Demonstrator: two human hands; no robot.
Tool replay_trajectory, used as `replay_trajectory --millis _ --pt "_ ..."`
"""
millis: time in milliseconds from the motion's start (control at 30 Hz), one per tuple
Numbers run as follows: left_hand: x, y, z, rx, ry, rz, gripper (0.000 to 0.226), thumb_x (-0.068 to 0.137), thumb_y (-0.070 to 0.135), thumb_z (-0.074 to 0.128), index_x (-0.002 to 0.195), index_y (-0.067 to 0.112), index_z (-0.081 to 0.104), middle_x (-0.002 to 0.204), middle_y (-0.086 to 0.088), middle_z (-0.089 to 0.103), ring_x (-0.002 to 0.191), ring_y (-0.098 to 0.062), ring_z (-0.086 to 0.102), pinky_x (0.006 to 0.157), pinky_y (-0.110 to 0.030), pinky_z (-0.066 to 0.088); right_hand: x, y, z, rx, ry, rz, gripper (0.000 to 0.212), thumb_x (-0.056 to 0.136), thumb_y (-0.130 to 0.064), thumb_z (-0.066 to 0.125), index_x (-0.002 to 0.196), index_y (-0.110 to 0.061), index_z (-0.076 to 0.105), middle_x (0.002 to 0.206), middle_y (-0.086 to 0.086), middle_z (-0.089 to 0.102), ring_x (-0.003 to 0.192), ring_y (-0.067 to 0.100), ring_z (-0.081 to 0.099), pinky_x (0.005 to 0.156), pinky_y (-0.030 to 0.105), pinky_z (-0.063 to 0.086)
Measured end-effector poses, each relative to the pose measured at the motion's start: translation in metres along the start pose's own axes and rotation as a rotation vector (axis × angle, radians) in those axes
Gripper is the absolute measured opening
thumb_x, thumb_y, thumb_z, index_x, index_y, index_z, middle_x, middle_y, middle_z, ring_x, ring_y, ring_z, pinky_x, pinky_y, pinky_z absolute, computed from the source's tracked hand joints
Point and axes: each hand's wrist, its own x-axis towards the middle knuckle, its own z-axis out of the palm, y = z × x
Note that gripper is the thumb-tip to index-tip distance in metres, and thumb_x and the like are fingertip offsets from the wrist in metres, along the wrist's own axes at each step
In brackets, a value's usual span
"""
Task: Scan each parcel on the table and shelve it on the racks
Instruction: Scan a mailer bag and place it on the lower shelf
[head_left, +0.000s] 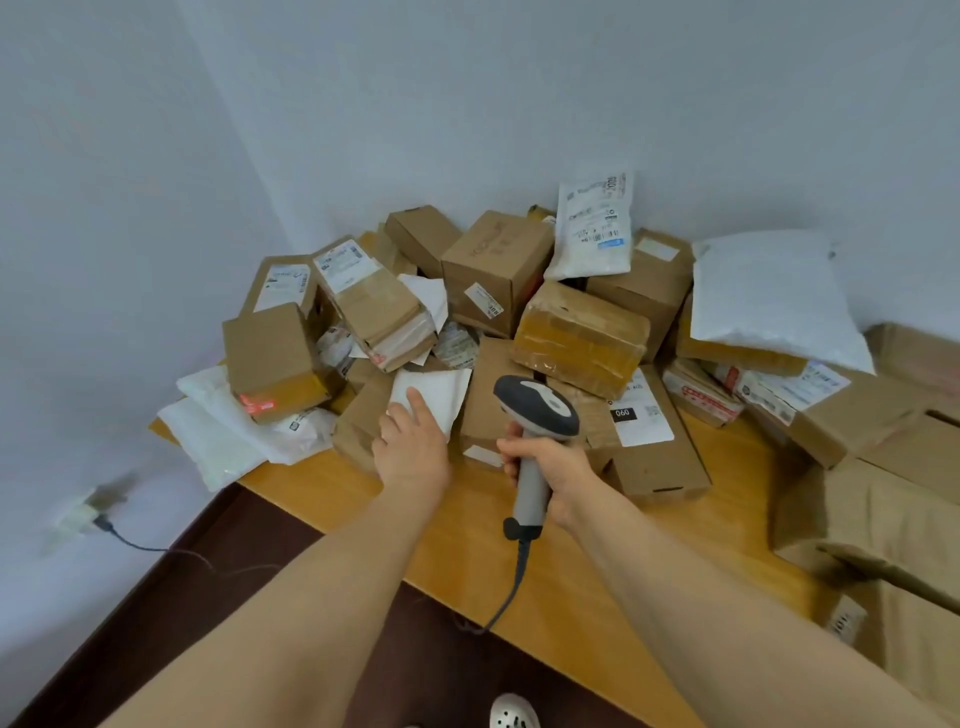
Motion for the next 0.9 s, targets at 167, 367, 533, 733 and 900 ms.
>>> replay_trajectory --millis 167,367,533,733,900 --pt "-0.001 -0.026 -0.019 -0.393 -0.033 0.001 0.065 0.093 0.026 0.054 0.148 0.011 0.022 0.142 -0.017 0.033 0.125 -0.035 0.041 0.098 -0.041 0.040 0.004 -0.006 0.007 -0.010 -0.020 0.000 0.013 0.080 0.005 0.069 0.082 -0.007 0.065 0.060 0.005 0.062 0.052 0.016 0.054 0.051 0.027 0.048" --pt "-0.015 -0.071 -0.060 -1.767 -0.415 -0.277 0.027 0.094 0.000 0.051 0.119 0.009 0.053 0.118 -0.014 0.064 0.101 -0.030 0.064 0.078 -0.040 0.057 -0.006 -0.024 0.048 0.013 -0.029 -0.050 0.017 0.079 -0.001 0.075 0.092 -0.008 0.067 0.084 0.011 0.068 0.072 0.023 0.065 0.061 0.032 0.052" --pt "-0.032 -0.108 -0.084 -1.864 -0.466 -0.144 0.030 0.093 -0.003 0.052 0.122 0.004 0.056 0.119 -0.016 0.066 0.101 -0.028 0.066 0.073 -0.036 0.059 -0.024 -0.029 0.096 0.020 -0.100 -0.132 0.023 0.073 0.001 0.079 0.090 -0.004 0.066 0.091 0.015 0.069 0.083 0.029 0.065 0.078 0.044 0.055" --pt "-0.045 -0.152 -0.101 -1.775 -0.423 -0.112 0.031 0.087 -0.004 0.058 0.117 0.004 0.061 0.113 -0.015 0.069 0.105 -0.031 0.065 0.087 -0.042 0.054 -0.050 -0.032 0.144 -0.067 -0.164 -0.290 0.030 0.071 0.011 0.077 0.086 -0.011 0.062 0.089 0.006 0.068 0.081 0.022 0.064 0.062 0.033 0.053" --pt "-0.045 -0.180 -0.113 -1.755 -0.234 -0.184 0.035 0.081 0.017 0.074 0.112 0.005 0.065 0.106 -0.010 0.072 0.097 -0.023 0.068 0.077 -0.034 0.057 -0.062 -0.030 0.172 -0.129 -0.212 -0.321 0.035 0.069 0.010 0.078 0.097 -0.005 0.063 0.101 0.011 0.068 0.085 0.024 0.064 0.060 0.032 0.052"
